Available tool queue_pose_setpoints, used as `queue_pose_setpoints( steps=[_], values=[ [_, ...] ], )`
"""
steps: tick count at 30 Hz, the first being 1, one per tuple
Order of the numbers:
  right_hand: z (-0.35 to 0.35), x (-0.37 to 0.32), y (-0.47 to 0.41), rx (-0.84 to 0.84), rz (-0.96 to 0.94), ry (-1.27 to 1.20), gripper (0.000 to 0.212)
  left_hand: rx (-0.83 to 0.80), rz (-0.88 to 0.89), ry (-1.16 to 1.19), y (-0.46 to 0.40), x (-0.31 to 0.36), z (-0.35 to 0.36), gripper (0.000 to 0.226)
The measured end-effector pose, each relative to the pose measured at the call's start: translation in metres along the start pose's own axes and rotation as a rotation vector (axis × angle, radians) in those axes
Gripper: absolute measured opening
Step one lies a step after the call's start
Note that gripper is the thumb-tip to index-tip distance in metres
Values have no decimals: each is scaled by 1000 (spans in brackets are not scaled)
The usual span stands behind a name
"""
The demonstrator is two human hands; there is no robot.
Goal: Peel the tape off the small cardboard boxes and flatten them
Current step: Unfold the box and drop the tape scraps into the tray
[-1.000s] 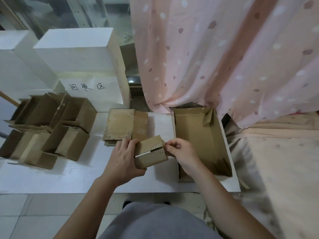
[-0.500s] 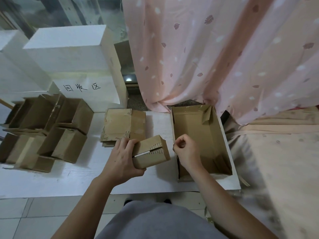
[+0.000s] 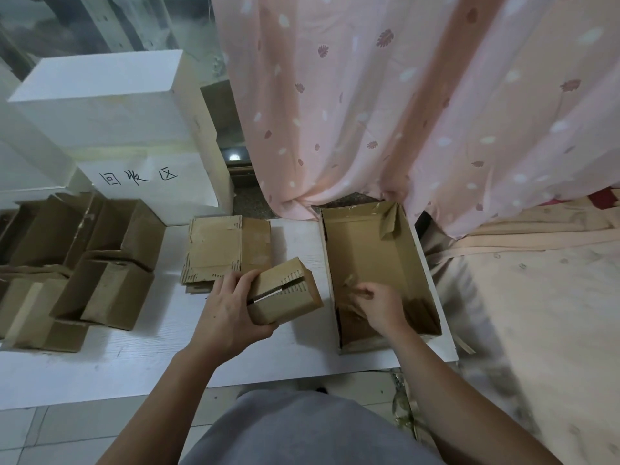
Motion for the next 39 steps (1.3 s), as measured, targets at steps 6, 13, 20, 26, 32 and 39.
queue_pose_setpoints(
  steps=[6, 13, 20, 26, 32, 39],
  values=[
    [12, -93, 30, -241, -314, -45, 66, 19, -41, 27, -3, -5, -5, 101],
    [53, -148, 60, -433, -456, 303, 98, -26, 26, 173, 0, 2, -9, 93],
    [42, -175, 63, -238, -489, 71, 86, 160, -238, 535, 13, -30, -37, 107],
    [59, -203, 64, -207, -462, -9, 66, 194, -317, 886, 15, -48, -52, 68],
    [83, -221, 62, -28, -487, -167, 22, 388, -465, 1116, 24, -81, -64, 21],
    [116, -221, 65, -285, -422, -160, 41, 197, -407, 1137, 32, -100, -58, 52]
  ],
)
Point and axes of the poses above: each hand's wrist, its own y-axis away from the middle knuckle, its own z-axis out of the palm, x = y × z, the point moved 10 cm from there along -y, towards the middle knuckle, and after that the axes turned 2 degrees about -x, right-handed, at the moved point
